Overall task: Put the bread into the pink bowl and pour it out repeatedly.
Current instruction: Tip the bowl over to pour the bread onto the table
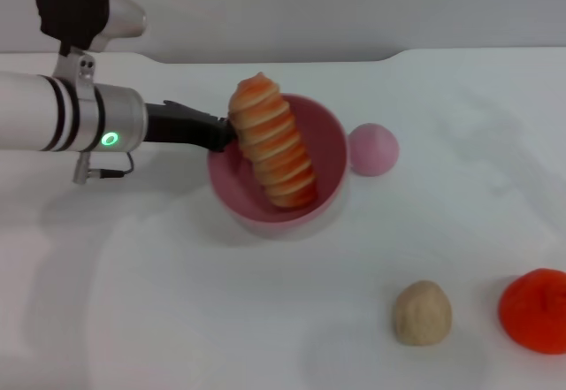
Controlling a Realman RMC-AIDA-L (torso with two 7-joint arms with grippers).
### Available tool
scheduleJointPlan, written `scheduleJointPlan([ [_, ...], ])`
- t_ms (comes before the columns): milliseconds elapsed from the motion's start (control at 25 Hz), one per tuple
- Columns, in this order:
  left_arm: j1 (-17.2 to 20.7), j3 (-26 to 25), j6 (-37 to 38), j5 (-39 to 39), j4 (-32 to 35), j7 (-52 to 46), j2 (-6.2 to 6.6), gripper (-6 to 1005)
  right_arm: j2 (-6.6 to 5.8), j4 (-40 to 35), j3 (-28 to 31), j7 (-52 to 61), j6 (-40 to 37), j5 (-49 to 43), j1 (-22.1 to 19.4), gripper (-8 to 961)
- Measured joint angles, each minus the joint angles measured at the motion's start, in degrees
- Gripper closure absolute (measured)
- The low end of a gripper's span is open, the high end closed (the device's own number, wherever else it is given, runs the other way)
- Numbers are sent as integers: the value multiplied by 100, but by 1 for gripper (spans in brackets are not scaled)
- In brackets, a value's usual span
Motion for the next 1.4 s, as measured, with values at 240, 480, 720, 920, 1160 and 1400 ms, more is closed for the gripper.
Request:
scheduleJointPlan([
  [240, -94, 377, -481, -195, 2, 11, 2, 957, 11, 1601, 107, -1340, -1507, 1766, -58, 374],
  [480, -131, 625, -1030, -238, 1, 14, -5, 956, 15, 2708, 76, -1893, -2362, 3252, 48, 373],
  [720, -141, 1014, -1677, -278, 46, 15, -7, 957, 2, 3125, 292, -1904, -2723, 3736, 50, 373],
  [920, -124, 1691, -2430, -217, 141, 15, 1, 956, 18, 3229, 514, -1911, -2846, 3903, -2, 373],
  [1160, 2, 2381, -3193, 262, 369, -8, -8, 956, 14, 3387, 474, -1913, -2958, 4061, 14, 373],
  [1400, 326, 2610, -3904, 743, 716, 1, -13, 957, 30, 3432, 428, -1914, -2969, 4066, -6, 374],
])
